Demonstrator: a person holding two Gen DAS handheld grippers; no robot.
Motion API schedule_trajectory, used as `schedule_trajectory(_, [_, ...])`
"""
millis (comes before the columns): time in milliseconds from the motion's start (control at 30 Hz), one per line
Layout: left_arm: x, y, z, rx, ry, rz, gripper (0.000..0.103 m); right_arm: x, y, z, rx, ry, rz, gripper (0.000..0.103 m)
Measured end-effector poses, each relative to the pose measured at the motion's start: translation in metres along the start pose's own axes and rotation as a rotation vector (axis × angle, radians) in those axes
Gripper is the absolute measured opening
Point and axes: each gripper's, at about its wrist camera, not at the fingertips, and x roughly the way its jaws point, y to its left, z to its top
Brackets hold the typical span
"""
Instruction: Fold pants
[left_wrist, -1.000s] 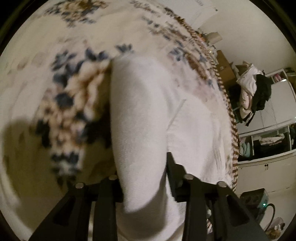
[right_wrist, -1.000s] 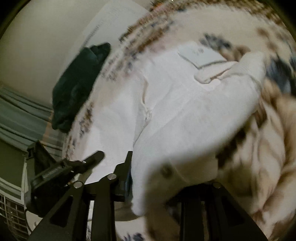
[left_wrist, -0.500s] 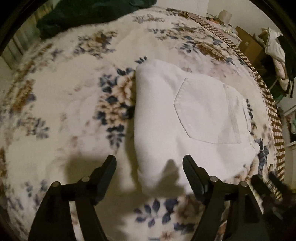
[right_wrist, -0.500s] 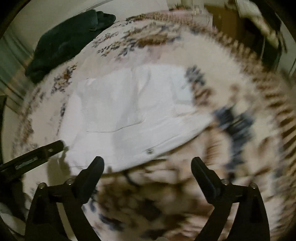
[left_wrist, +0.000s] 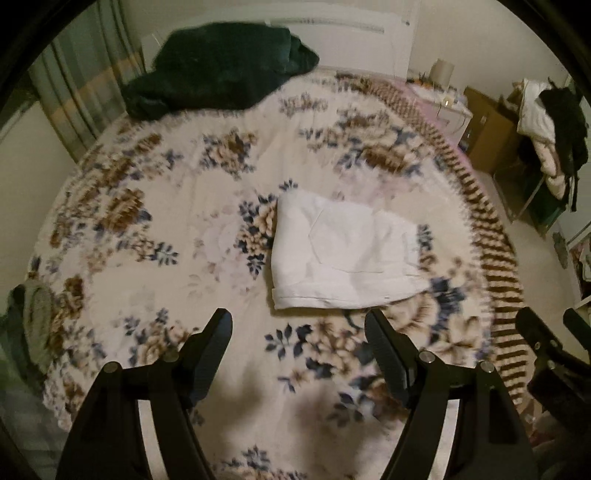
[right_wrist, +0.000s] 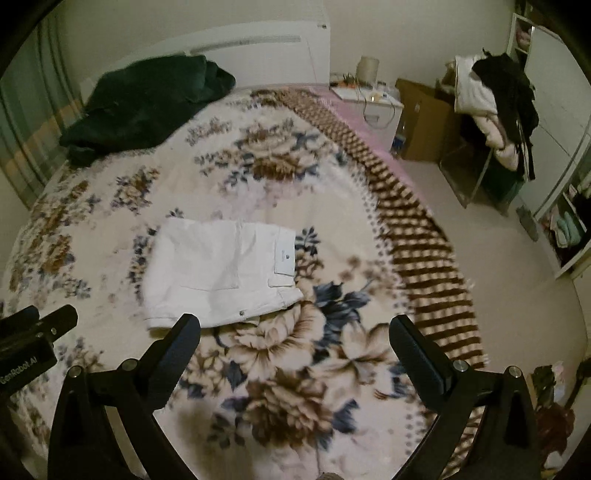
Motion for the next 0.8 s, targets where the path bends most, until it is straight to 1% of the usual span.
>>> schedule_trajectory(267, [-0.148,-0.023,-0.02,-0.01,-0.119,0.024,0.073,-0.161,-0.034,0.004,-0.038,-0.1,0.048,0.103])
schedule_trajectory(433, [-0.218,-0.032,-0.034,-0.029,-0.175,0.03,0.073,-0.249,-0.054,0.0,-0.058,-0.154,0.061,0.103])
schedule_trajectory(567, [-0.259,-0.033,-0.041,-0.031,-0.216,0.025,0.073,-0.304,-0.063,-0.005,-0.066,-0.19,0.053,0.103])
schedule_trajectory(700, [-0.282,-0.033,-0.049,-0.016,-0.246,0.043,0.073,-0.346,-0.066,-0.011,-0.061,-0.208,0.053,0.103])
schedule_trajectory(800, [-0.291,-0.033,-0.055,-0.004,-0.252,0.05,0.074,-0.365,-0.067,-0.014,-0.057,-0.221,0.05,0.103])
